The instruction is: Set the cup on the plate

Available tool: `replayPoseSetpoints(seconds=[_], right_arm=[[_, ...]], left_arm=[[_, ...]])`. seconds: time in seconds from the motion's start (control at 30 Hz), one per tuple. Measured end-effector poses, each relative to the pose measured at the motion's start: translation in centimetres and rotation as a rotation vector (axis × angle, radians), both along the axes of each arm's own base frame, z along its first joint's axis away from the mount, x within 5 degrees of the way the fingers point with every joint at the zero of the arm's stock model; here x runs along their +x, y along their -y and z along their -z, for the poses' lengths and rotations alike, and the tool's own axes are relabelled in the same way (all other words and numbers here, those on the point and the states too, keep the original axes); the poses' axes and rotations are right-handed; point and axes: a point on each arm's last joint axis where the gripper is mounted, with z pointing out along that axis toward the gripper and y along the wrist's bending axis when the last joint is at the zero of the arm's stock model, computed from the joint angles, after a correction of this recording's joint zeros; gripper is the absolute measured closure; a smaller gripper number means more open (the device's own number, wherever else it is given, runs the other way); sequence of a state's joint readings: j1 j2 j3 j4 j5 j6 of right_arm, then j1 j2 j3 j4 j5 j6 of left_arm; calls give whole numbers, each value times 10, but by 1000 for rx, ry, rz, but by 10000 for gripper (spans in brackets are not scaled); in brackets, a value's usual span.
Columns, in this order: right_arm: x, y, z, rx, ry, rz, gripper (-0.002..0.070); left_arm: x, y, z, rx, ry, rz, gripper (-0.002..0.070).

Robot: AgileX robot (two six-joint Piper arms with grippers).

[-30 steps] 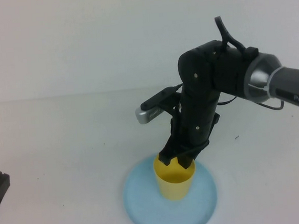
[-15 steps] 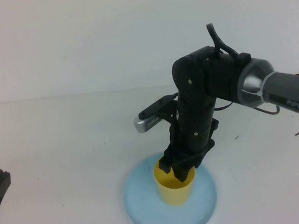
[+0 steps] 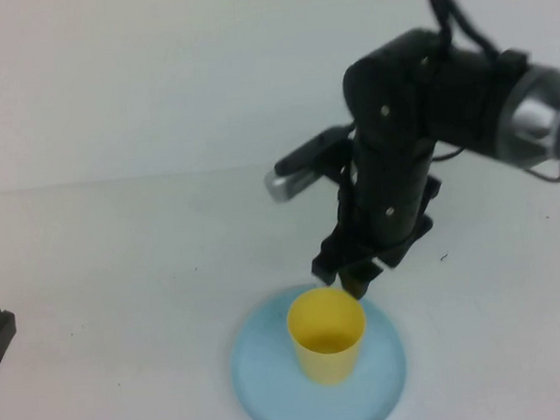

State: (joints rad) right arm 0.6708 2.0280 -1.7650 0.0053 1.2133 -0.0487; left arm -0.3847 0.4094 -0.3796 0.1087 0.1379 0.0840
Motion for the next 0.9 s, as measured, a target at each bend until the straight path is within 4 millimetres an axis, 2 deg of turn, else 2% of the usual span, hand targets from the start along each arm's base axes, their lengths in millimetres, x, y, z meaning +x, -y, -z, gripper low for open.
replayPoseSetpoints(seconds=[0.1,0.17,0.23,0.37,0.43,0.53,0.67,0.8,0.9], right_arm=[[-6,8,-28,22,65,14,238],[-14,14,-52,50,111,24,275],[-24,23,-79,76,173,29,354],[-52,41,-133,96,341,34,565],[-68,52,-154,109,410,39,624],[-95,72,-178,148,471,39,659],[-127,100,-185,165,490,38,668],[-152,126,-173,175,549,24,671],[-163,140,-157,172,610,4,673]], left_arm=[[-4,-2,-3,25,40,0,675],[-10,-5,-5,55,80,-6,675],[-18,-10,-6,90,116,-19,675],[-34,-19,-7,97,161,-41,675],[-38,-21,-6,98,161,-48,675],[-40,-23,-3,106,133,-56,675],[-40,-23,0,113,97,-61,675],[-40,-24,2,121,75,-65,675],[-40,-24,4,127,59,-68,675]])
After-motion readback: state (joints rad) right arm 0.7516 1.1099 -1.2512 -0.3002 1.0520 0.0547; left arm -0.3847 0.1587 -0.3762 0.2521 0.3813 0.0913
